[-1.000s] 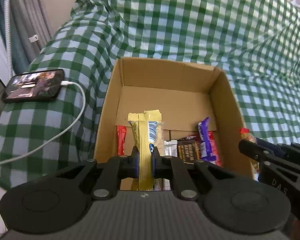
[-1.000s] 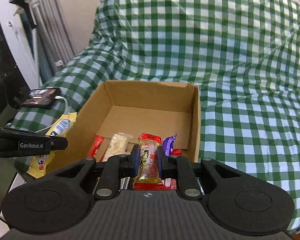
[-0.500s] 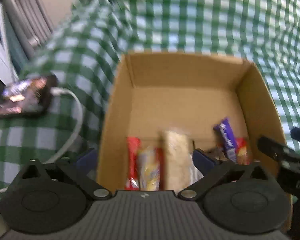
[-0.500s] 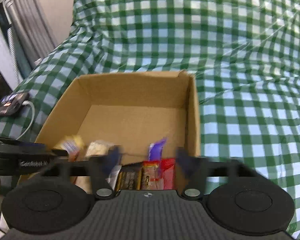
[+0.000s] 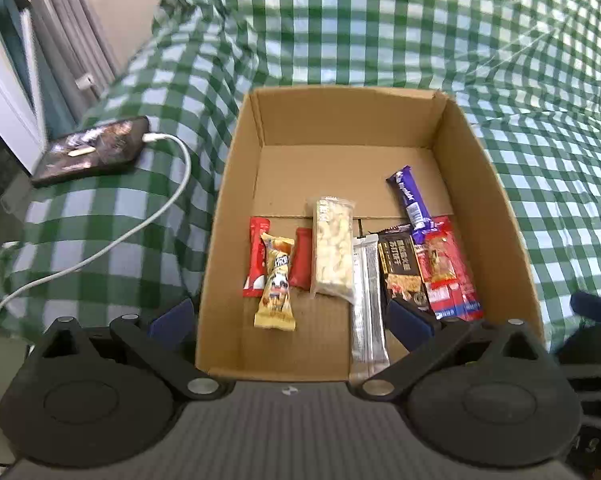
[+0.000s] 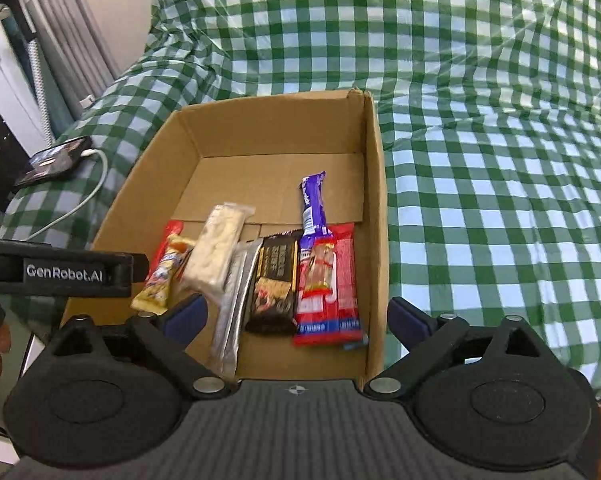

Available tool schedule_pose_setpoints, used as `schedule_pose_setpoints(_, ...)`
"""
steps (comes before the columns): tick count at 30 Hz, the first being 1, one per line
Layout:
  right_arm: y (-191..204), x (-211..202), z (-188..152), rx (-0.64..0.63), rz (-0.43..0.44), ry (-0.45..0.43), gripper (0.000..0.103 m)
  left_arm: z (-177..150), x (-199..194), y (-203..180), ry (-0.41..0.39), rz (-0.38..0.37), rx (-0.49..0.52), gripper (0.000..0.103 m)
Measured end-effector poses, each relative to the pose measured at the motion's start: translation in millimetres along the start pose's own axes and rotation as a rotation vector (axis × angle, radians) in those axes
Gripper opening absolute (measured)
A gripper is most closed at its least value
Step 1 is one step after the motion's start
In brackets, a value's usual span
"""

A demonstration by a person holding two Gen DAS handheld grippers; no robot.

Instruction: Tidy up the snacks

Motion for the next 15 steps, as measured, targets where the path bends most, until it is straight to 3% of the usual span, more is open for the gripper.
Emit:
schedule_pose_setpoints(8, 11.2, -50.9, -16.8, -0.088, -0.062, -0.095, 0.1, -31.3, -65.7, 11.5, -0.117, 0.008, -0.086, 0.103)
schedule_pose_setpoints(15, 17.8, -83.5, -31.9, -0.134, -0.06, -0.158, 0.102, -49.7, -87.8, 7.3, -0.097, 0.005, -0.08, 0.103)
Point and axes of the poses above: each gripper's, at about its wrist camera, not at the fingertips, and x roughly the way its jaws point, y to its left, z to its top, the point moved 1 cm from there along x, roughly the way its jaws point, and after that the axes turned 8 degrees about -y, right-handed, at the moved point
